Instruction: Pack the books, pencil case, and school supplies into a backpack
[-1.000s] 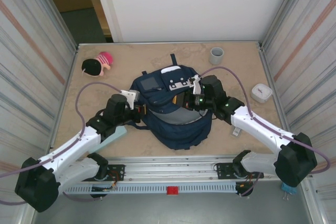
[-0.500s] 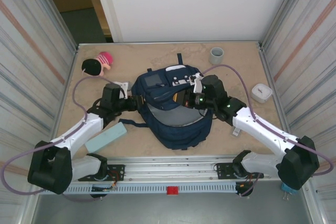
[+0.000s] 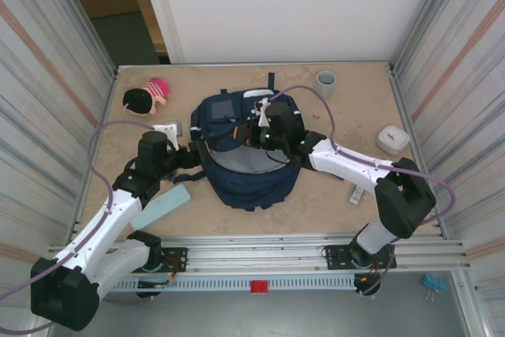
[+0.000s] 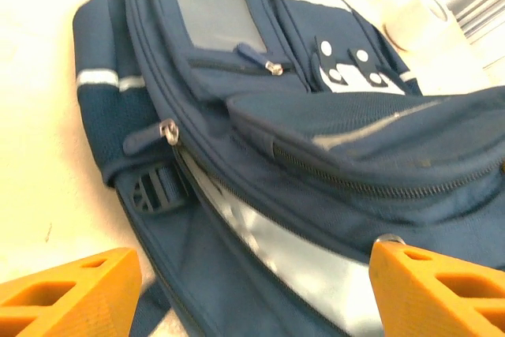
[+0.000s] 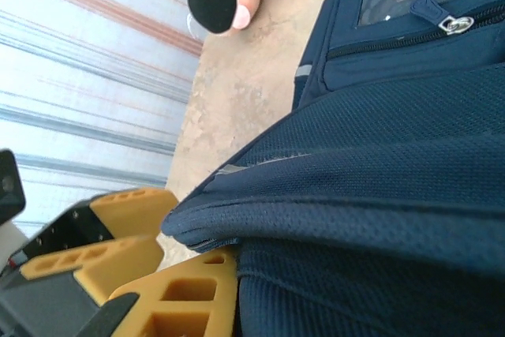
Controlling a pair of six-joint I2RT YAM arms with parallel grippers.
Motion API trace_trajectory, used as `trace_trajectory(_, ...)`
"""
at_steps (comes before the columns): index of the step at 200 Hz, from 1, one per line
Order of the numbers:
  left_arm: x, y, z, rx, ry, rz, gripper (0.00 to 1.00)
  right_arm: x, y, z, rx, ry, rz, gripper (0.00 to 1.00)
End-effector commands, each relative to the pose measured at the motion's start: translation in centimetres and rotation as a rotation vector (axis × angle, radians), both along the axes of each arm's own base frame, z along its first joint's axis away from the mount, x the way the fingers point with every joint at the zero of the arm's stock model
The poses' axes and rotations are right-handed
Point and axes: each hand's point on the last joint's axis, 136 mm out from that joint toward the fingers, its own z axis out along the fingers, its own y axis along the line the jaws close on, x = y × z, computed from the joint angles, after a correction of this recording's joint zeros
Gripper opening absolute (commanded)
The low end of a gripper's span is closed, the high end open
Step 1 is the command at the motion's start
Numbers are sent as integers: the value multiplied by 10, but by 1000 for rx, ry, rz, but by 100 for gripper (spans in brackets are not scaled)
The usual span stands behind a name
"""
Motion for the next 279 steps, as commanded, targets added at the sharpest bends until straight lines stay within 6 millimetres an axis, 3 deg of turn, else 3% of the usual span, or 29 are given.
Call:
trace_trajectory(1,-8,4,-9,-12,47,28,77,8,9,15,42,-29,-20,27)
trace_trajectory(26,-10,-3,-6,-56,61,11,78,-12,4,-1,-28,37,14,54)
trace_trajectory(38,-11,-11,-4,-96,68,-14,80,-26,1,-6,-57,70,37,59)
trace_trajectory(76,-3,-32,-15,-117,111,-61,83,-67,-9,-3,-101,113,100,66)
trace_trajectory(116,8,-34,-24,-96,146,-47,84,-119,-35,-6,-202,145,203,70)
trace_trajectory(138,12,-31,-19,-76,138,-35,85,-135,-49,3,-223,126,226,70)
trace_trajectory(161,13,-29,-17,-67,127,-24,86,-123,-63,14,-258,34,179,72)
trace_trajectory(180,16,-30,-21,-70,131,-25,86,-92,-68,16,-253,-8,116,72)
trace_trajectory(206,22,-35,-34,-86,167,-29,85,-53,-64,4,-221,-6,70,69)
trace_trajectory(241,31,-44,-60,-98,227,-33,78,-29,-69,-47,-298,48,11,69)
trace_trajectory(260,34,-52,-72,-103,241,-38,77,-34,-82,-84,-337,118,-6,69)
trace_trajectory(279,35,-64,-78,-94,269,-64,78,-44,-99,-108,-361,169,-26,69)
